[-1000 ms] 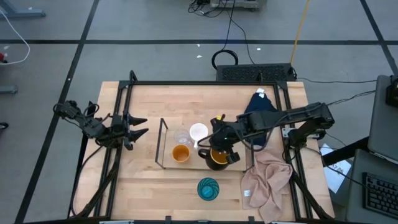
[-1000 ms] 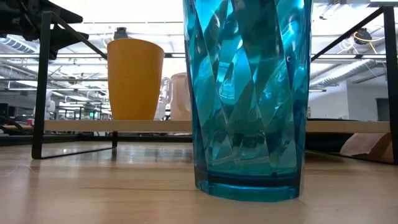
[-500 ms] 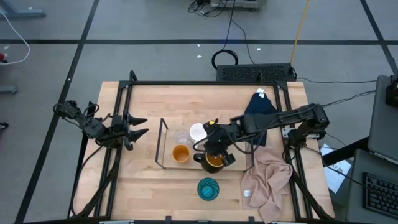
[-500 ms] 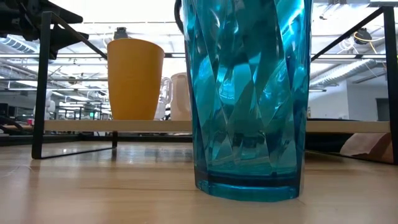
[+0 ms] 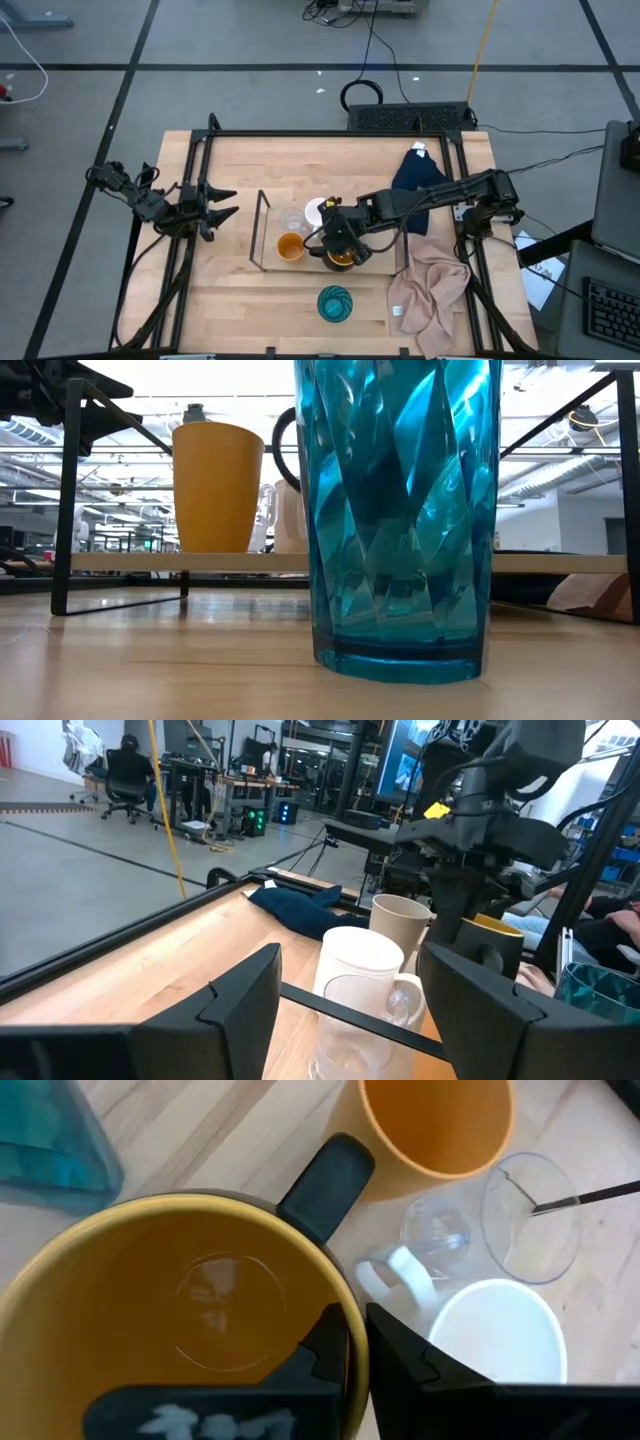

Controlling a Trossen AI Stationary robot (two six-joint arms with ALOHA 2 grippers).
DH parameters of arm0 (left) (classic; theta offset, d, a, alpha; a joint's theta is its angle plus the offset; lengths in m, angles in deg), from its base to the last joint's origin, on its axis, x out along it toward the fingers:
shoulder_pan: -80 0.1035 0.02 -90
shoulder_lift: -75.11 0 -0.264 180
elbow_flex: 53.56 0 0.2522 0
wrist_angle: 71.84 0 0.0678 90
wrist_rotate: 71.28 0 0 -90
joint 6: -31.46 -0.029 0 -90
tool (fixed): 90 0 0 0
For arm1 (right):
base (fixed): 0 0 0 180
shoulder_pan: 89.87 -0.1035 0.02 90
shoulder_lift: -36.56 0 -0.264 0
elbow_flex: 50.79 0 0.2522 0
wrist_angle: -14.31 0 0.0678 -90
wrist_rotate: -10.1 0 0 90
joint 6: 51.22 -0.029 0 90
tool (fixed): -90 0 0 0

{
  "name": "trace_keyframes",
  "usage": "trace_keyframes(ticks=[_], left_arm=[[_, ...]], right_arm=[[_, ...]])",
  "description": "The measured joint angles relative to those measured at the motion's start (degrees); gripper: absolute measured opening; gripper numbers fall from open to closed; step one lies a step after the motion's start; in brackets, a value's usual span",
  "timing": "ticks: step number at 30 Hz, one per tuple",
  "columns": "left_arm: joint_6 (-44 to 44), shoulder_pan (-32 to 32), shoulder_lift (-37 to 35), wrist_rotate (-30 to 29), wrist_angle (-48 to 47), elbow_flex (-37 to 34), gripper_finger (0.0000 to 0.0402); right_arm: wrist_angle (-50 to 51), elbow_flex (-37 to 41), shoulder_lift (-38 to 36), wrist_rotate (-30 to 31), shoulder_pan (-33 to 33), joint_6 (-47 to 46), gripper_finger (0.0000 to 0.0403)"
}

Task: Stack small to large cups/mugs on shelf
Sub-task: Align the black mug with the white mug on the shelf

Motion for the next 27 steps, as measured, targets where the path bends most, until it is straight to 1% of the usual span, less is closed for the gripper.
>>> trace_keyframes(ticks=[7, 12, 14, 27], left_arm=[[0.0, 0.0, 0.0, 0.0, 0.0, 0.0, 0.0237], [0.3, 0.0, 0.0, 0.0, -0.6, 0.0, 0.0237], [0.7, 0.0, 0.0, 0.0, -0.7, 0.0, 0.0237], [0.8, 0.0, 0.0, 0.8, -0.8, 0.0, 0.0237]], right_arm=[[-1.6, 0.0, 0.0, -0.5, 1.0, 1.0, 0.0010], [-6.4, 2.4, 0.0, -1.2, 1.1, 2.4, 0.0010], [-6.6, 3.3, 0.0, -2.2, 1.1, 2.4, 0.0010], [-7.7, 5.6, 0.1, -2.1, 1.8, 2.6, 0.0010]])
